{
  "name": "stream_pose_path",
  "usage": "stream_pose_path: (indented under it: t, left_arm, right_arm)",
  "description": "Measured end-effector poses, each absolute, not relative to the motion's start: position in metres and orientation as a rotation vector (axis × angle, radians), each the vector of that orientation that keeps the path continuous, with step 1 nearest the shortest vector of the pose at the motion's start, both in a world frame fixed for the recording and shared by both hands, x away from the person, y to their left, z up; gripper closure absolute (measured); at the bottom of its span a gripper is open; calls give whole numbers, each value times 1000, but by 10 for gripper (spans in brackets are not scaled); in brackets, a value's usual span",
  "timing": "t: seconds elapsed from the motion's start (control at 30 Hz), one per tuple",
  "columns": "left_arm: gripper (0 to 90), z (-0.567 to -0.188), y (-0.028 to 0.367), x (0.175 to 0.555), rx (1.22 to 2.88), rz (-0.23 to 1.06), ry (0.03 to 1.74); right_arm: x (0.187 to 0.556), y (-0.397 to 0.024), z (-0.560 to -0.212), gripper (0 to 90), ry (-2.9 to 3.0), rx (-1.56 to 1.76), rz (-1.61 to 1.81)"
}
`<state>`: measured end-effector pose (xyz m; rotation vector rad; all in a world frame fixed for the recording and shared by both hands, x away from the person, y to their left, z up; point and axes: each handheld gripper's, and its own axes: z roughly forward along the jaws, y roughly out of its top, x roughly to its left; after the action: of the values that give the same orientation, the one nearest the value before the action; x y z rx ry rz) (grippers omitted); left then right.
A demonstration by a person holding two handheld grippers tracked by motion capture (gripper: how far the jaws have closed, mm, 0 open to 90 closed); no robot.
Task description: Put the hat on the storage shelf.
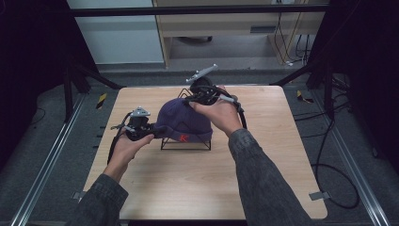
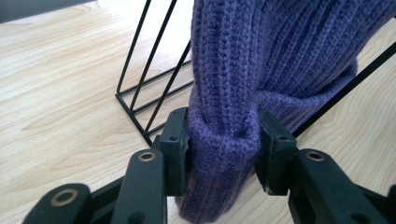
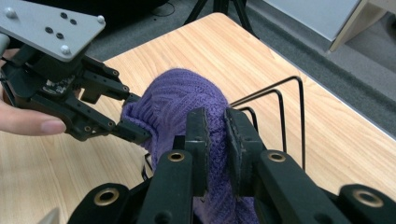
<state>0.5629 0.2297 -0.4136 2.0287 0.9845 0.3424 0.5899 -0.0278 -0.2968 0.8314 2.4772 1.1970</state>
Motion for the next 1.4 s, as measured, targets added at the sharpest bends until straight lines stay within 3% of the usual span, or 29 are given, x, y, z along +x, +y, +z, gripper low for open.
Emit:
stream_pose_path:
  t: [0.9, 1.4]
  left_arm:
    - [552, -434, 239, 559, 2026, 310, 1032]
    - [544, -425, 253, 549, 1973, 386, 1054]
  right_arm:
    - [590, -13, -310, 798, 2511, 830, 1154]
    - [590, -2, -315, 779, 2536, 814, 1097]
